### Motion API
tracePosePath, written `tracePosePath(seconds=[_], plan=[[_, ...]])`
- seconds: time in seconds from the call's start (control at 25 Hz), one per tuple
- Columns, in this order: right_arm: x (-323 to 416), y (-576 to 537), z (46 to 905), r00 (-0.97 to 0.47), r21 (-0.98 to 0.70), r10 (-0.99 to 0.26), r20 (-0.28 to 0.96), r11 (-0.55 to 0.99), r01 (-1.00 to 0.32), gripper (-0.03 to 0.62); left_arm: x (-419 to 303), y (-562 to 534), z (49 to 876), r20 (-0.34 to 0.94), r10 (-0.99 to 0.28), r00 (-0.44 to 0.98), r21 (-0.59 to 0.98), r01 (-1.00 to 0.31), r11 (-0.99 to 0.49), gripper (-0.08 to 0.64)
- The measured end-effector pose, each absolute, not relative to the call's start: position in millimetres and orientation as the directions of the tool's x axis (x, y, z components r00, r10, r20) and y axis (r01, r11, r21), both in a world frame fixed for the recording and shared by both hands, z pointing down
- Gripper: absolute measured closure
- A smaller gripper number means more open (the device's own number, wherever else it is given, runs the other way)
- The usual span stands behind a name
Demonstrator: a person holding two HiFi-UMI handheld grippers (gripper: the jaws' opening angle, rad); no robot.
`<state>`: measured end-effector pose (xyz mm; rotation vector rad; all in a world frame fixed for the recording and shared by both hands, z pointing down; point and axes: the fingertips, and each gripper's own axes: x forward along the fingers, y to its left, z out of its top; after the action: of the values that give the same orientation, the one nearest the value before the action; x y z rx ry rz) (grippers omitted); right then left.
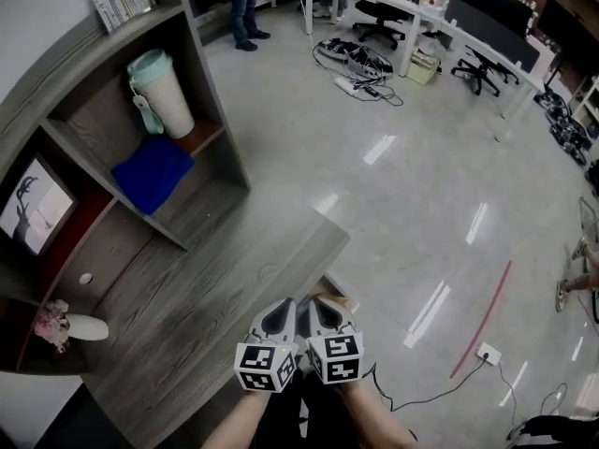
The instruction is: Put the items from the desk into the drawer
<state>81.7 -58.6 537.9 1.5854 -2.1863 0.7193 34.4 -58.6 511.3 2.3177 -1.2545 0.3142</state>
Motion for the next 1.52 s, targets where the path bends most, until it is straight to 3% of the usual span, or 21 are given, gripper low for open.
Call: tracePosePath(seconds=[0.56,1.52], plan=[[95.2,-59.4,458.7,-0.291,-0.09,-0.852,0.435,0.28,-0.956,0.581,37.7,-55.3,454.6,0.337,-0.707,0.622,0.305,-0.782,-0.543,0.551],[118.5,-50.9,342.6,-0.277,-0.143,-0.935,0.22,0.25,-0.958,0.581,15.0,-58.9,352.9,0.17,-0.74,0.651,0.215,-0.757,-0.616,0.551]])
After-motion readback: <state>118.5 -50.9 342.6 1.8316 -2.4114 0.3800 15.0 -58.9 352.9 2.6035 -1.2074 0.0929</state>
